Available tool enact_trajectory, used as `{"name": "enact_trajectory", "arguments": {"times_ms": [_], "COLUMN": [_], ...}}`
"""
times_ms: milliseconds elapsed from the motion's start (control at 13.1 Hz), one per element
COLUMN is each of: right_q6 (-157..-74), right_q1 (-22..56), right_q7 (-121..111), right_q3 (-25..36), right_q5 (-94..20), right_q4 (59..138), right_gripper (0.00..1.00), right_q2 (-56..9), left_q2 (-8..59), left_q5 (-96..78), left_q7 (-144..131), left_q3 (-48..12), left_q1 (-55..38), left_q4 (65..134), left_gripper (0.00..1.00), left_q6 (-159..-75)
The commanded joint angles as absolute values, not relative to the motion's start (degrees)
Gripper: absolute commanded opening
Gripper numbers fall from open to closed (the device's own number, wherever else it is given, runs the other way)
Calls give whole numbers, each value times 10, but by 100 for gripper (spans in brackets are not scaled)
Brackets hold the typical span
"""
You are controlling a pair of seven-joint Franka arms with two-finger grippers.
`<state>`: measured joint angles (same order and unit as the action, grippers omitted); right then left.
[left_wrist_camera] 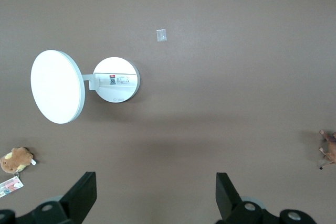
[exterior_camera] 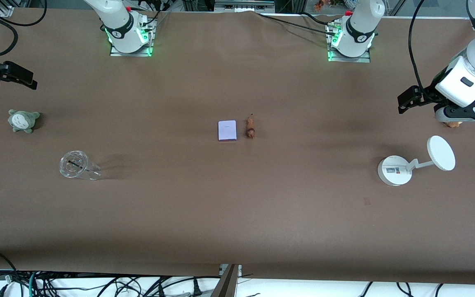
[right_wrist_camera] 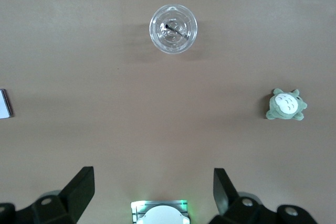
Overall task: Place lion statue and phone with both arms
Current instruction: 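Reach the left gripper to the lion while the right gripper reaches the phone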
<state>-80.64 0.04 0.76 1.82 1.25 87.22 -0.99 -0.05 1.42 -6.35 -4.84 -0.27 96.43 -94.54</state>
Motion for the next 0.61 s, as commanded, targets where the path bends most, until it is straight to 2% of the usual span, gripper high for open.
{"name": "enact_trajectory", "arguments": {"times_ms": [0,306,536], "right_q6": [-798,-798,-800], "right_q1": [-3,-2,-2], "right_q7": [4,2,2], "right_q3": [18,18,18], "right_q5": [16,18,18], "right_q4": [860,859,859], "right_gripper": [100,100,100], "right_q2": [-15,-18,-18], "left_q2": [-6,-6,-6], "left_q5": [2,2,0], "left_q7": [-51,-52,-55], "left_q3": [-48,-48,-50], "left_q1": [-1,-1,-5], "left_q4": [963,963,963], "left_gripper": [100,100,100], "left_q6": [-939,-938,-904]}}
